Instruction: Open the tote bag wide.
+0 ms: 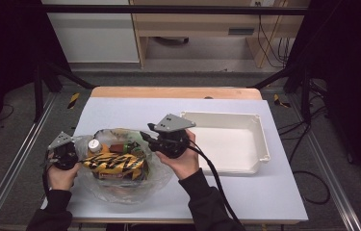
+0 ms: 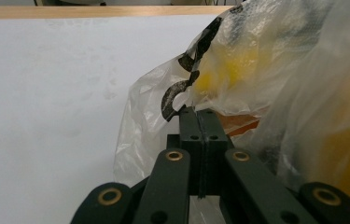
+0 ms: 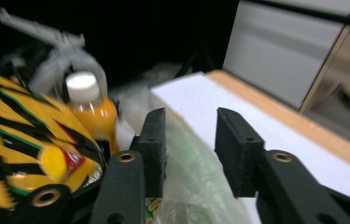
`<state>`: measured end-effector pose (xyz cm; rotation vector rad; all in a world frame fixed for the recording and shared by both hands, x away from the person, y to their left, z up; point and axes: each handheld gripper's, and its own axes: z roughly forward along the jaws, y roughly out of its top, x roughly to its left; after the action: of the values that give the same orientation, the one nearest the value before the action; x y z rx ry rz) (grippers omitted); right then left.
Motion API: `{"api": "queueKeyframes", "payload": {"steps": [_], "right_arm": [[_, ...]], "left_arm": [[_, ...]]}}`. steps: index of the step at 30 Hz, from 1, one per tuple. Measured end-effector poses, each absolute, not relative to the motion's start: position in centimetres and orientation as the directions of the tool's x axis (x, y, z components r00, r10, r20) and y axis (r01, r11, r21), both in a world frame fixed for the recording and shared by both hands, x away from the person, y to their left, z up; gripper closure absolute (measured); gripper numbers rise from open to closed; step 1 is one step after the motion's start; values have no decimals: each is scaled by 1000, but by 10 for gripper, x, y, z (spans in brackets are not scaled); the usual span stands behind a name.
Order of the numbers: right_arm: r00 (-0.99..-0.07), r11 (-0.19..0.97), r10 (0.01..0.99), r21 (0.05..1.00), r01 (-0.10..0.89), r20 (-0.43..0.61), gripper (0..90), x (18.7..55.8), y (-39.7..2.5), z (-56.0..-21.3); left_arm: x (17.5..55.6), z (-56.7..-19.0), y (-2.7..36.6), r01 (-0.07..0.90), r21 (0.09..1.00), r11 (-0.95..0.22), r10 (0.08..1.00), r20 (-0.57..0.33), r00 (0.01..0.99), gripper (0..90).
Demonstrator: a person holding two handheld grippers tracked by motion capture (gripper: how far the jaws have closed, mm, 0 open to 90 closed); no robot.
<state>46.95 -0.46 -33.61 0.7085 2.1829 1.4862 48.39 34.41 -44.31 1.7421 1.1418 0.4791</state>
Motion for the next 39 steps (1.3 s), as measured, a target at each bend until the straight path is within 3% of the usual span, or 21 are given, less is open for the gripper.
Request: {"api": "queueKeyframes", "payload": {"steps": [4, 7, 10, 13, 20, 27, 29, 33, 39], "right_arm": [[-790, 412, 608, 881, 232, -76, 617, 478, 6, -366], [-788, 438, 611, 861, 258, -74, 462, 483, 5, -386], [-775, 469, 622, 844, 259, -108, 385, 485, 5, -398], [-773, 496, 620, 829, 258, -131, 390, 485, 7, -405], [-752, 498, 643, 825, 267, -145, 540, 488, 5, -409], [-717, 446, 688, 844, 297, -112, 371, 493, 0, -411], [-717, 445, 691, 838, 316, -96, 378, 496, -1, -413], [-733, 453, 677, 825, 338, -71, 497, 498, 1, -417], [-725, 444, 685, 829, 340, -69, 799, 496, -4, -411]], "left_arm": [[484, -443, 345, 479, 872, -100, 858, -168, 485, 900], [484, -443, 345, 479, 872, -99, 859, -169, 484, 900], [484, -442, 345, 478, 873, -99, 858, -168, 485, 900], [484, -442, 345, 477, 873, -100, 858, -167, 486, 900], [484, -442, 346, 475, 874, -100, 859, -165, 485, 900], [484, -442, 345, 476, 874, -99, 857, -169, 487, 900], [484, -442, 345, 475, 875, -98, 856, -169, 489, 900], [484, -442, 345, 474, 875, -96, 855, -171, 489, 900], [484, -440, 347, 466, 880, -88, 854, -175, 491, 900]]}}
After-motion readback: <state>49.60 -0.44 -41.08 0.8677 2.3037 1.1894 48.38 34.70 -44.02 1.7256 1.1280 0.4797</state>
